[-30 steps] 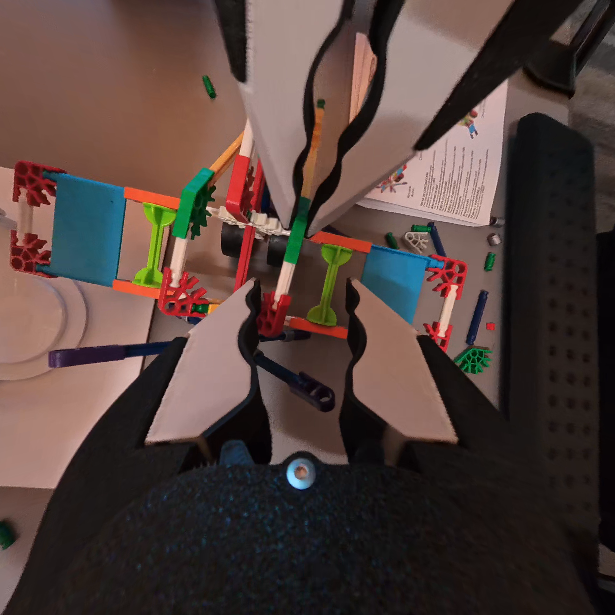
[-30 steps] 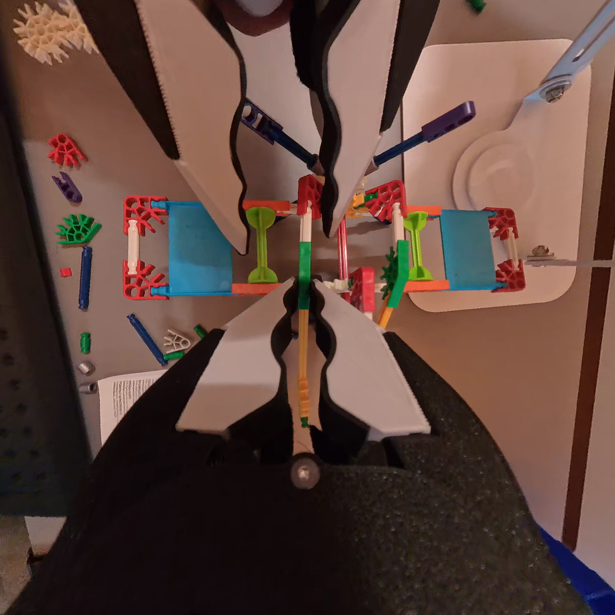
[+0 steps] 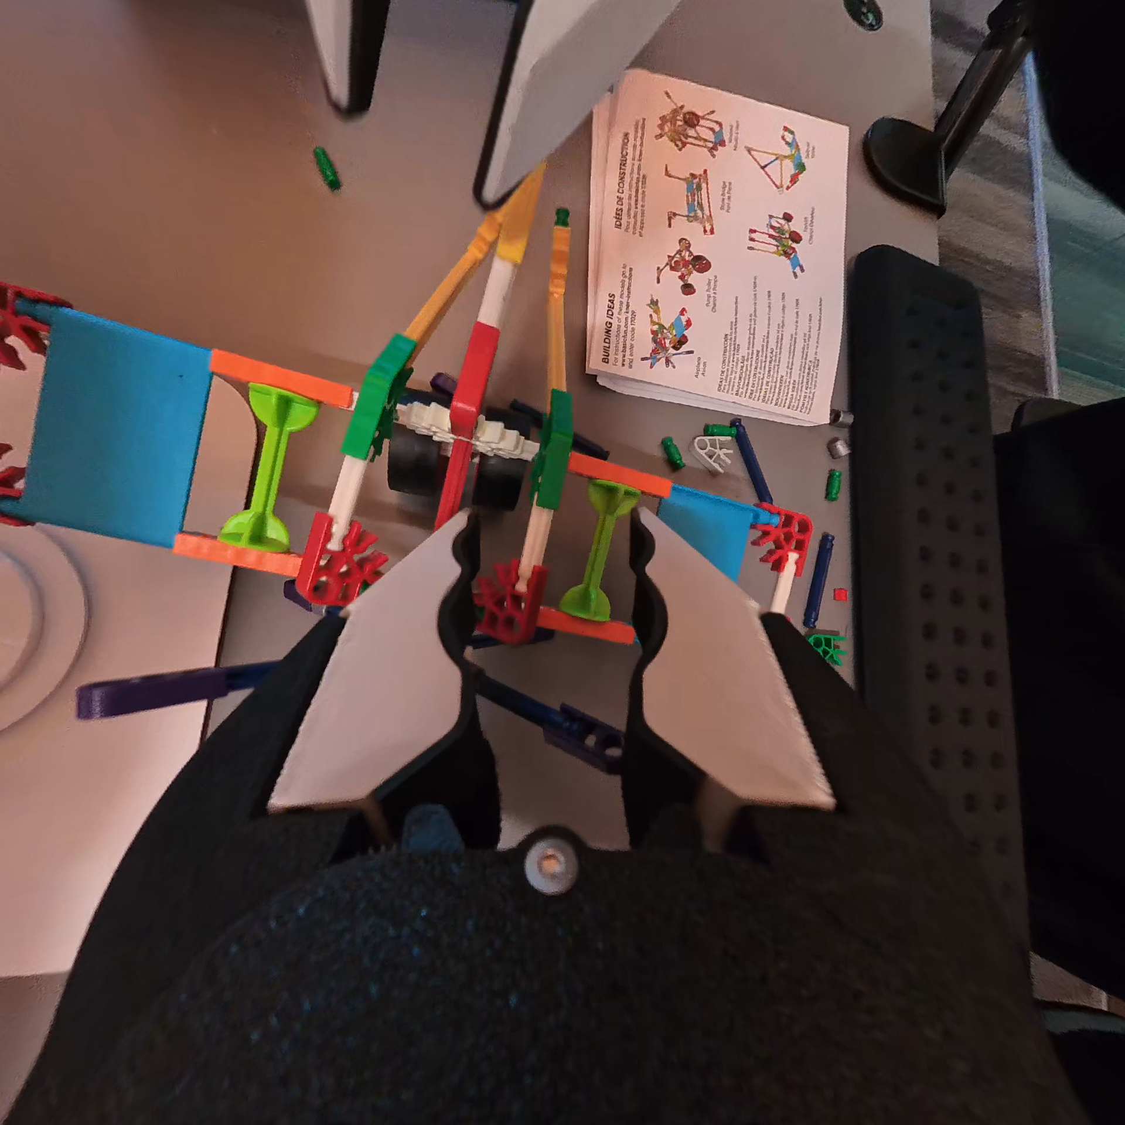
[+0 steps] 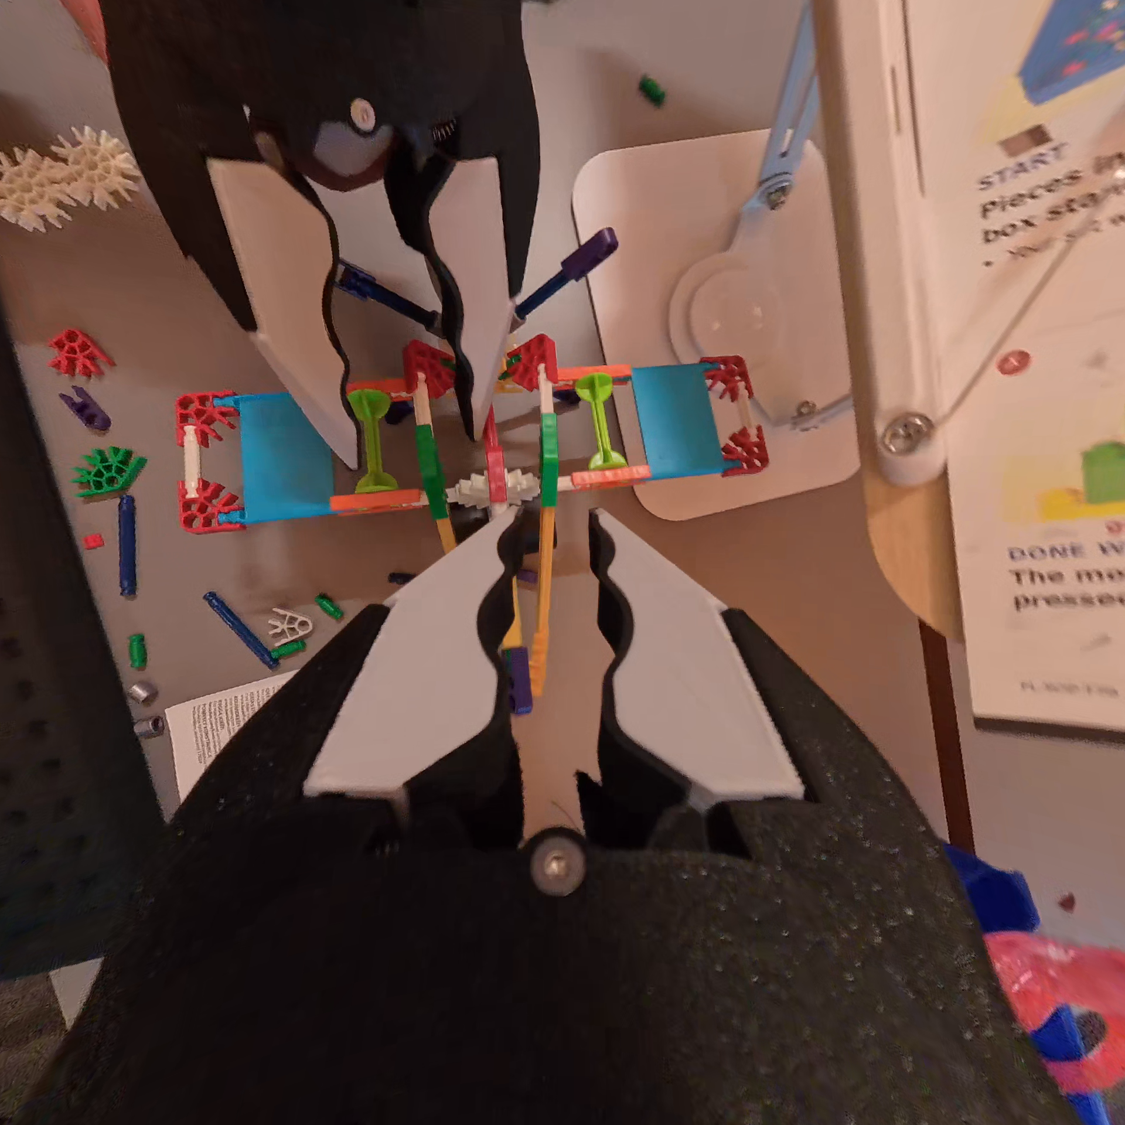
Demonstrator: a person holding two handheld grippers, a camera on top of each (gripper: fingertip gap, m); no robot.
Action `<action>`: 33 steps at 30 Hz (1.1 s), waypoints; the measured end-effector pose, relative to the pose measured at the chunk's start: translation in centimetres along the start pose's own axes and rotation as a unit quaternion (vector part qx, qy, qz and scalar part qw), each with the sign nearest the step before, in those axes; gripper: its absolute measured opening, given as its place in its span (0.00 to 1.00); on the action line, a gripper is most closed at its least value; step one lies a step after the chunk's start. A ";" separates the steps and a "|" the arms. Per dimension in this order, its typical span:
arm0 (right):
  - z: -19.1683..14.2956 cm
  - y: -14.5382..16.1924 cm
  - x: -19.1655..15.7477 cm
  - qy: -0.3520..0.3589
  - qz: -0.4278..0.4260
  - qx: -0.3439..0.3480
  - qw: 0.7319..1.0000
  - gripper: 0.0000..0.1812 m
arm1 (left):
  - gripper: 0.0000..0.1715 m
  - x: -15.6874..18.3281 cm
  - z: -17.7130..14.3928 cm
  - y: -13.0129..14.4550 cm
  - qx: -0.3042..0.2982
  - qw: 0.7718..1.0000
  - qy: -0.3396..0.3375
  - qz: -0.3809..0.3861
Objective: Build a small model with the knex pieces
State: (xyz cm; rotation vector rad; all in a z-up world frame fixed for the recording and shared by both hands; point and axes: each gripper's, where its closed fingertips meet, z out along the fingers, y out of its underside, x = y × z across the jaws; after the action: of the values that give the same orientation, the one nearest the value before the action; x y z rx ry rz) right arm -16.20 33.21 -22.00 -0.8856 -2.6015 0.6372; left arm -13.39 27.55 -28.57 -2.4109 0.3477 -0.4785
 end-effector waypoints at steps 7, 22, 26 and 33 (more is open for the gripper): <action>-3.0 4.9 0.8 0.117 0.067 0.001 0.991 0.12 | 0.29 -0.1 -3.4 -1.3 0.048 0.999 -0.010 0.022; 1.7 12.0 -2.9 0.097 0.163 0.013 0.982 0.20 | 0.30 -5.3 -8.6 1.5 0.128 0.989 -0.052 -0.060; 1.8 11.3 -1.8 0.076 0.178 0.064 0.979 0.18 | 0.29 -5.7 -7.2 2.1 0.113 0.991 -0.038 -0.065; 4.0 11.9 -0.6 0.098 0.157 0.000 0.983 0.05 | 0.26 -5.7 -4.6 2.3 0.105 0.992 -0.003 -0.076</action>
State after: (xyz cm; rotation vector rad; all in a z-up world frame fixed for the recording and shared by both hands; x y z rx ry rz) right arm -11.60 39.99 -31.53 -1.3038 -2.3073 0.5944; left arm -20.76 25.40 -28.14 -2.2406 0.1052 -0.5477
